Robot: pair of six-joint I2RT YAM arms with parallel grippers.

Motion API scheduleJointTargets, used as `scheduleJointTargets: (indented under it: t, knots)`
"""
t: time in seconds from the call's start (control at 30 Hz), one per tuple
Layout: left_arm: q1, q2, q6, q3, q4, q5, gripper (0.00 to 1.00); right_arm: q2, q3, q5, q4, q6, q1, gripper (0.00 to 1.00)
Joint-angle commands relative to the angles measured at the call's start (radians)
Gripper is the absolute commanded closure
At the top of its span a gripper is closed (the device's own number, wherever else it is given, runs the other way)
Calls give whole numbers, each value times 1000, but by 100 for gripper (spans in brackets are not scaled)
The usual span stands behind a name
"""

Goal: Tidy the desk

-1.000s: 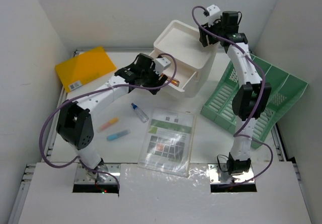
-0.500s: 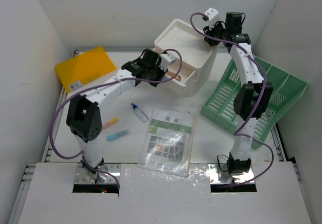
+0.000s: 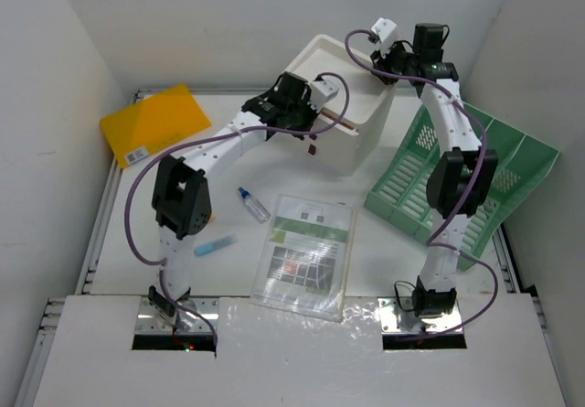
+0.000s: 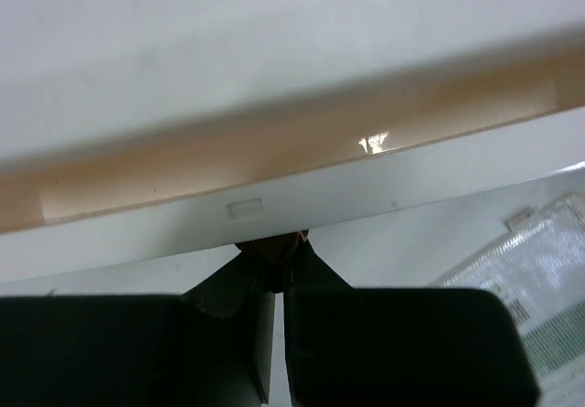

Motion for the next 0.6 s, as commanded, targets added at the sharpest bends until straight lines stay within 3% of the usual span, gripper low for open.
scheduleJointTargets:
  t: [0.0,0.1,0.17,0.2,0.33,0.43,0.57]
  knots:
    - [-27,55,-12,137,183,49,100,-10,-51,-107,-86,-3,38,86]
    - [-39,100,-16,191,208,51,97,-11,-62,-119,-80,0,38,87]
    - [-41,114,-21,206,220,53,83,-13,-71,-120,-78,5,38,88]
    - [-40,115,-30,208,224,50,65,-17,-81,-120,-74,5,38,88]
    - [-40,103,-28,190,200,45,40,-26,-102,-108,-43,16,39,91]
    - [-41,-8,-19,-21,206,43,34,-31,-114,-85,-26,28,38,95]
    - [-44,-95,-4,-217,324,7,34,-31,-116,-56,3,49,31,100]
